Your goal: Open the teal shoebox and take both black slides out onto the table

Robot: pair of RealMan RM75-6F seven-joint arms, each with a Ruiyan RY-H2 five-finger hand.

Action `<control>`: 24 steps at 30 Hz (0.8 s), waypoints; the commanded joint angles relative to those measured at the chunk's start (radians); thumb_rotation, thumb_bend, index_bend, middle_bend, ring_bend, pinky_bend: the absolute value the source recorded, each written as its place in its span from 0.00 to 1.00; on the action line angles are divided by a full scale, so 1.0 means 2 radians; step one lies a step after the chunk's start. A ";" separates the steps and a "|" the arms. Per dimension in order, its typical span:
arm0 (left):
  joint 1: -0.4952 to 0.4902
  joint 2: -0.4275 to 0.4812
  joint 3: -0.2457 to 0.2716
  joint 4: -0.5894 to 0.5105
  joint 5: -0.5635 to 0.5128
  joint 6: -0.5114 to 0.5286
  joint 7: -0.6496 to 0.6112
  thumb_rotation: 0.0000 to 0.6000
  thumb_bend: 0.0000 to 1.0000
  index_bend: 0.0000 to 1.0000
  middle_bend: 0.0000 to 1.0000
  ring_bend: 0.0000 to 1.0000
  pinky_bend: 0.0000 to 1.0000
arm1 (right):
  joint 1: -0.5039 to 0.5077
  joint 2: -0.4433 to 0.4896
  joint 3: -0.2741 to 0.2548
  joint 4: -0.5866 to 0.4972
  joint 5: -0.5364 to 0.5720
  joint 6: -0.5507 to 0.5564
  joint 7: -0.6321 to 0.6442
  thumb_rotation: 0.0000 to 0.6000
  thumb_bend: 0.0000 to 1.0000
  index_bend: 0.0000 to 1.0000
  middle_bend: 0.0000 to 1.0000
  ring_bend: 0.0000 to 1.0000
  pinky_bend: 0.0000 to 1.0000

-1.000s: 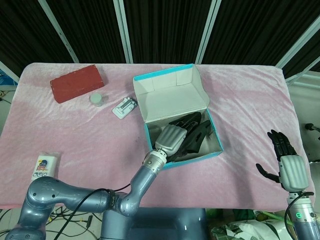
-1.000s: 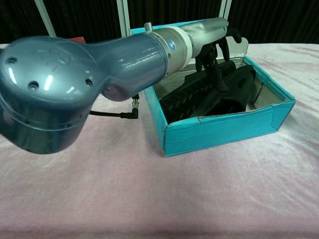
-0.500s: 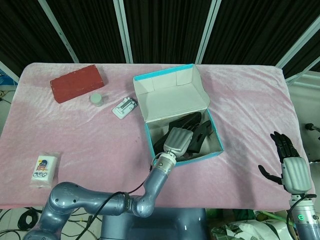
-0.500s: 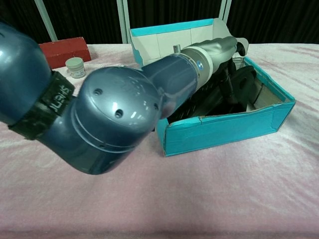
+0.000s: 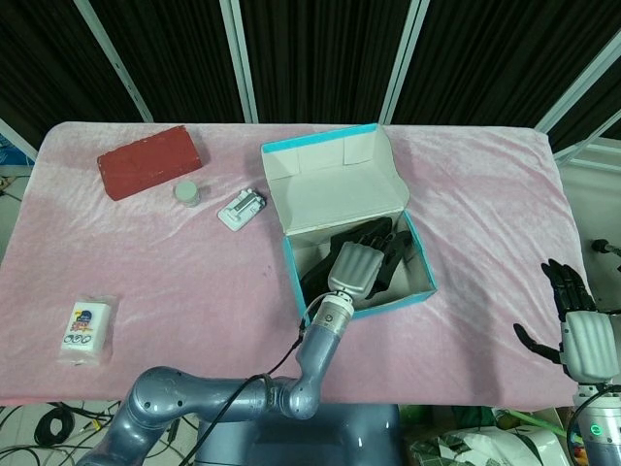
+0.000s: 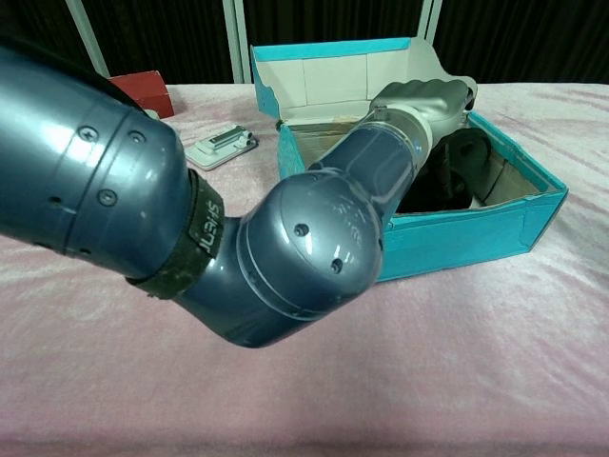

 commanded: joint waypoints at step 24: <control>0.042 -0.033 0.068 0.098 0.223 0.043 -0.143 1.00 0.60 0.47 0.58 0.58 0.68 | -0.009 0.003 0.002 -0.002 -0.002 0.007 0.027 1.00 0.15 0.01 0.05 0.02 0.23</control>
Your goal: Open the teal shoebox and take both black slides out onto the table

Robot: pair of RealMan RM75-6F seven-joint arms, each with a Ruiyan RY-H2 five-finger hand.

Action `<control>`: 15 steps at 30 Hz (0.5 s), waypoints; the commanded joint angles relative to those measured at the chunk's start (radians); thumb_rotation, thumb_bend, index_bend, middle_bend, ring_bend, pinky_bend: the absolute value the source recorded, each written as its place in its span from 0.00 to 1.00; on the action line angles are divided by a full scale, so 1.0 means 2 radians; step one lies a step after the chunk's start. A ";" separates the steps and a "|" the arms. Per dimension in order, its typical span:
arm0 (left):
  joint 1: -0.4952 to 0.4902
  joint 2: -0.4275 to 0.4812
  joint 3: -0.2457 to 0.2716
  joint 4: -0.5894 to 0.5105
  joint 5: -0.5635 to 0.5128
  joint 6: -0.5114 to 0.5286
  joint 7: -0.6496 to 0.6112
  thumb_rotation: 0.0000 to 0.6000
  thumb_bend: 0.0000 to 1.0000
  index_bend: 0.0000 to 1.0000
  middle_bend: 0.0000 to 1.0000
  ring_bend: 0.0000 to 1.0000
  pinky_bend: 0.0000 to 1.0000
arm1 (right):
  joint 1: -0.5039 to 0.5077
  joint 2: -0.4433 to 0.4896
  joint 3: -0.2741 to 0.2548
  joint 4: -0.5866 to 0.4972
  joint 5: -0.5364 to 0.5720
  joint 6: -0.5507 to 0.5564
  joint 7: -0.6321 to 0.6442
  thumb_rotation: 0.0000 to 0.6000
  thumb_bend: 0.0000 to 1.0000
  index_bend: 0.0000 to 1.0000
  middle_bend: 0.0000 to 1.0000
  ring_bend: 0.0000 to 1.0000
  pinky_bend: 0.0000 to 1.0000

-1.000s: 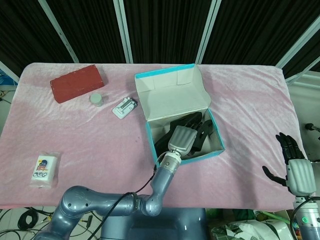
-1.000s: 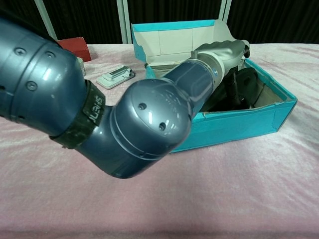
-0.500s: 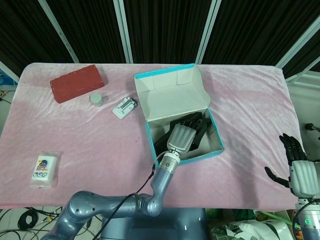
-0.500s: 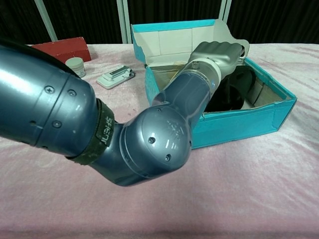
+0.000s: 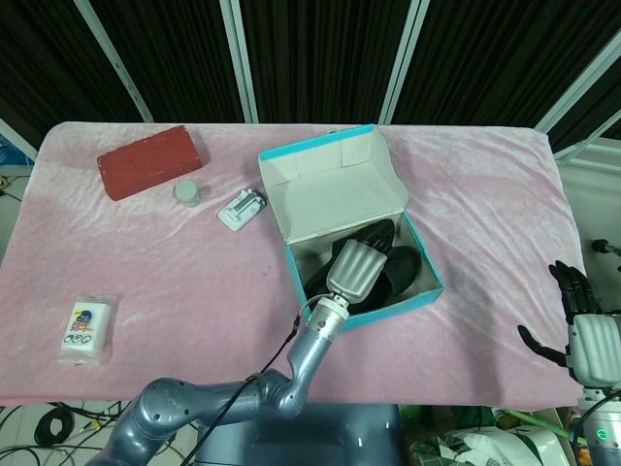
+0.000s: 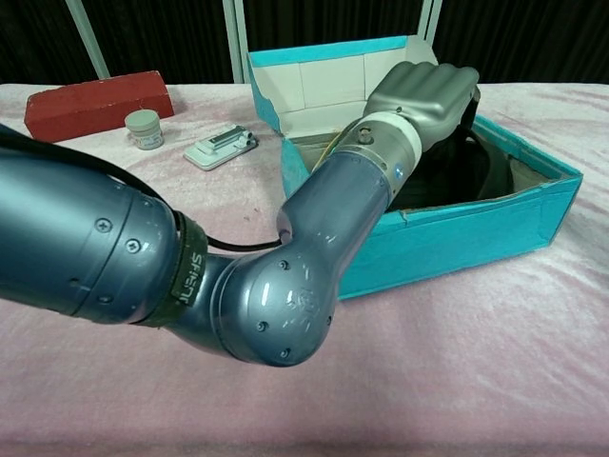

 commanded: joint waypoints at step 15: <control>0.099 0.105 0.035 -0.109 0.132 0.087 -0.093 1.00 0.60 0.46 0.57 0.56 0.67 | 0.001 0.004 0.001 -0.011 -0.011 0.004 -0.006 1.00 0.15 0.01 0.05 0.02 0.23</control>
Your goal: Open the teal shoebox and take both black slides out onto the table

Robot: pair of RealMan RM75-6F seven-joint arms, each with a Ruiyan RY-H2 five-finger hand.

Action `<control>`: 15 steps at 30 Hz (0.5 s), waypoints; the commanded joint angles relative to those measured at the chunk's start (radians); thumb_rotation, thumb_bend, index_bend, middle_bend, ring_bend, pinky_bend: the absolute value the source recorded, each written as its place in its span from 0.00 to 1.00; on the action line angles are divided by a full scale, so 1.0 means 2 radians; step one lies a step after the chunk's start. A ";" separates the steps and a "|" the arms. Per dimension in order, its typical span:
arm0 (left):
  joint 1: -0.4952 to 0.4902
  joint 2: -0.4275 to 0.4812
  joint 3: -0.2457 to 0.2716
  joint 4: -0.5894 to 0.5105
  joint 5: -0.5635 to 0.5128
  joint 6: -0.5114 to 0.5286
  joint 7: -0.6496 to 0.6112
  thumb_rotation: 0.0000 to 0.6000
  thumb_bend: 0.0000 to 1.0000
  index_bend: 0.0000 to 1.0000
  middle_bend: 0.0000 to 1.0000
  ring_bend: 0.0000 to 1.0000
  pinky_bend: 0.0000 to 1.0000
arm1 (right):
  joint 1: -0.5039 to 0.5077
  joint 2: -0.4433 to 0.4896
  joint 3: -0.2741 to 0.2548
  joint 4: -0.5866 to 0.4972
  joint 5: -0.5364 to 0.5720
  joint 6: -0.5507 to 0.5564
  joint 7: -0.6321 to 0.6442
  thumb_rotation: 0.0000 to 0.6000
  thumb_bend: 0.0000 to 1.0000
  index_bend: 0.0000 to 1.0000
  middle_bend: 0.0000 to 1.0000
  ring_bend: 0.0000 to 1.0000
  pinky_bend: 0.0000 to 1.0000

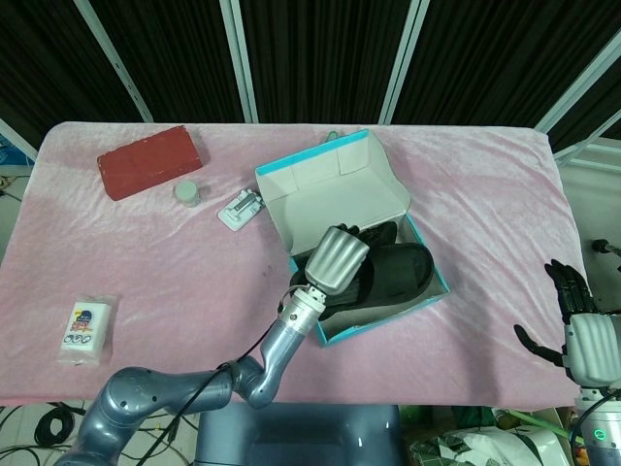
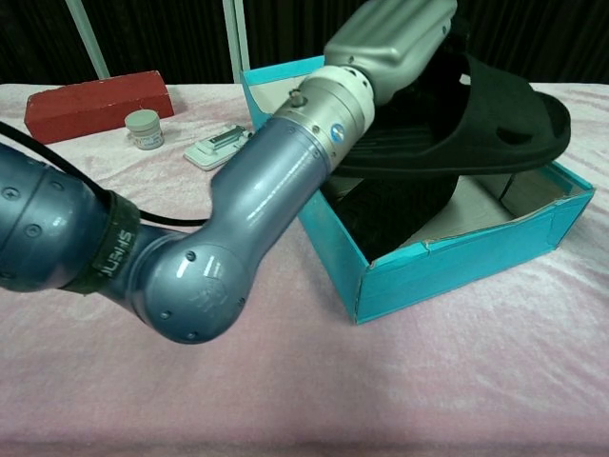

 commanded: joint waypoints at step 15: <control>0.197 0.269 0.082 -0.287 0.026 0.072 0.025 1.00 0.57 0.43 0.52 0.52 0.61 | 0.021 0.008 0.008 -0.012 -0.008 -0.020 -0.012 1.00 0.15 0.01 0.05 0.02 0.23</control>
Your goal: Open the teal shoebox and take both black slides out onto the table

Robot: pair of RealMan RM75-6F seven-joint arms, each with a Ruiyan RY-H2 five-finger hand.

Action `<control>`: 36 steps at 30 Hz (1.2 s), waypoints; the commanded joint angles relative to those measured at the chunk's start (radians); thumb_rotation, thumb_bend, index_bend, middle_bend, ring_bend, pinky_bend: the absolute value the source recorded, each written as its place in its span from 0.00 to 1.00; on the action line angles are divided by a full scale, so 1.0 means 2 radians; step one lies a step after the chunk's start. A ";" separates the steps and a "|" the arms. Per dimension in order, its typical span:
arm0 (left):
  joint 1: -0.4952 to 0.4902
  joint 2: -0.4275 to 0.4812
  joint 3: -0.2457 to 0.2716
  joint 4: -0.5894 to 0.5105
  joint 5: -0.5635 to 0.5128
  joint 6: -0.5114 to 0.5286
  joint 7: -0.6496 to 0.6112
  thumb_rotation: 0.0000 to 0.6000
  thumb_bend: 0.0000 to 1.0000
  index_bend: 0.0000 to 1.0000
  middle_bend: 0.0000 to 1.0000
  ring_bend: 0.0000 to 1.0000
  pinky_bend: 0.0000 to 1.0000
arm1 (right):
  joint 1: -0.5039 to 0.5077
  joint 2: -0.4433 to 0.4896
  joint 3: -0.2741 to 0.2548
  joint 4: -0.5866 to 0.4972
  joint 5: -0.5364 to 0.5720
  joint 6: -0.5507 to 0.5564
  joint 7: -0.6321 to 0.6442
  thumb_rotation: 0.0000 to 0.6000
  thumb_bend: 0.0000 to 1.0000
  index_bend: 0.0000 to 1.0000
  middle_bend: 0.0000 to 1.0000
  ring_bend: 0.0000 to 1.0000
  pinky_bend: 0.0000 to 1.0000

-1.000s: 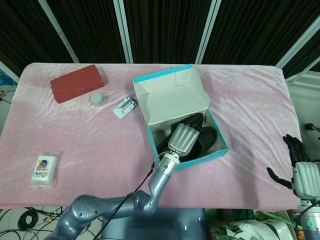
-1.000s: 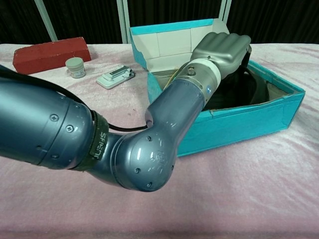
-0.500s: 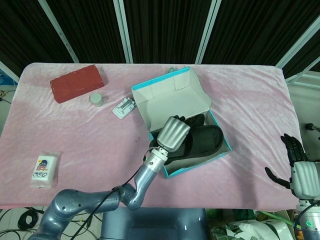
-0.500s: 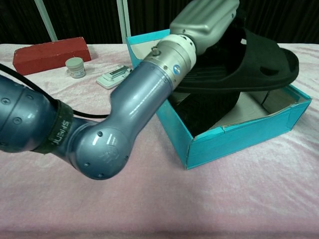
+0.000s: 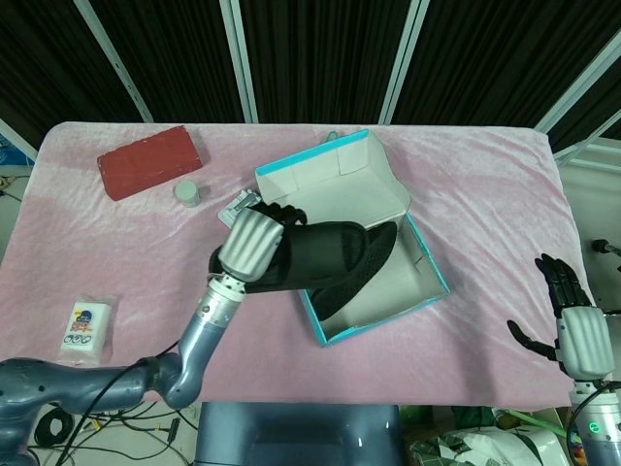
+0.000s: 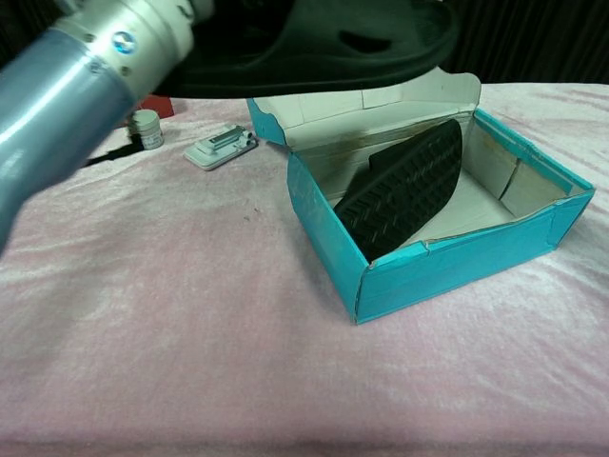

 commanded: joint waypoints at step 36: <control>0.243 0.192 0.032 -0.108 -0.081 0.001 -0.112 1.00 0.00 0.11 0.19 0.13 0.24 | 0.290 -0.026 0.059 -0.012 -0.047 -0.286 -0.065 1.00 0.11 0.23 0.15 0.02 0.23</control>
